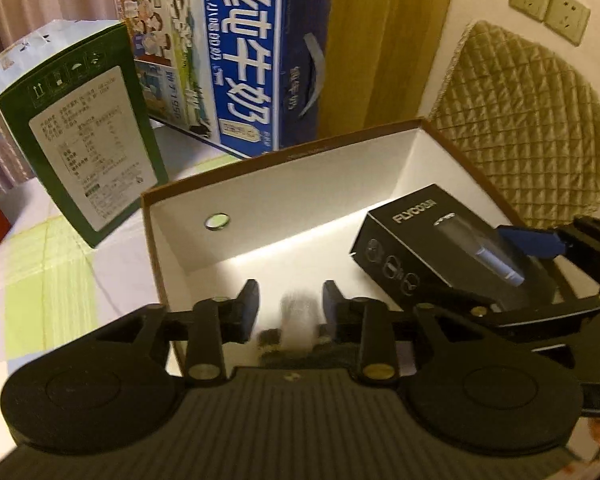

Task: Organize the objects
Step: 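Release the pill bottle from the left tool while the right tool releases the FLYCO box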

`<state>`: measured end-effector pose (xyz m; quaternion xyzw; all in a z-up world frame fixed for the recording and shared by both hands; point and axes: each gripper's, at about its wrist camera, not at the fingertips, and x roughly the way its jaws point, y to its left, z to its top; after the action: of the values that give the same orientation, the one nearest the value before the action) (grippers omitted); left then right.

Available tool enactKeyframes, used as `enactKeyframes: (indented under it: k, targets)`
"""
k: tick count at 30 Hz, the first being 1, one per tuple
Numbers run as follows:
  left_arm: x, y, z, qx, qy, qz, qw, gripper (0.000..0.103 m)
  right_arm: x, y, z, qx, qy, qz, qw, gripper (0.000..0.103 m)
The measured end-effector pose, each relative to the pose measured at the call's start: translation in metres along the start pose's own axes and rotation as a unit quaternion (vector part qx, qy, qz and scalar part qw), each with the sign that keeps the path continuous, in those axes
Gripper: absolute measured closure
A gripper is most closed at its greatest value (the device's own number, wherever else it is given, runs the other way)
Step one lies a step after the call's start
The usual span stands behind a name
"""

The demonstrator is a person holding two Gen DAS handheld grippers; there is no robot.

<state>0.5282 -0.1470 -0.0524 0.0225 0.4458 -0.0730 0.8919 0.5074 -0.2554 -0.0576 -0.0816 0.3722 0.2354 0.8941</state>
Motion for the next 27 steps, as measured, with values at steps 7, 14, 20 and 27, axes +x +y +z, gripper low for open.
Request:
enactKeyframes:
  k: [7,14,20,27]
  targets:
    - [0.000,0.008,0.003,0.003,0.004,0.002,1.0000,0.056,0.012,-0.002,0.002,-0.003,-0.005,-0.011,1.000,0.026]
    - [-0.004,0.012,0.001,0.004,0.009,-0.006,0.9999,0.049,0.002,-0.005,0.004,0.000,-0.014,-0.003,1.000,0.026]
    - [-0.020,0.009,-0.006,0.011,0.000,-0.012,0.9999,0.036,-0.020,-0.010,-0.005,0.018,-0.016,0.008,1.000,0.026]
    - [-0.047,0.003,-0.019,0.010,-0.010,-0.021,0.9997,0.029,-0.055,-0.014,-0.020,0.042,-0.019,0.020,0.999,0.026]
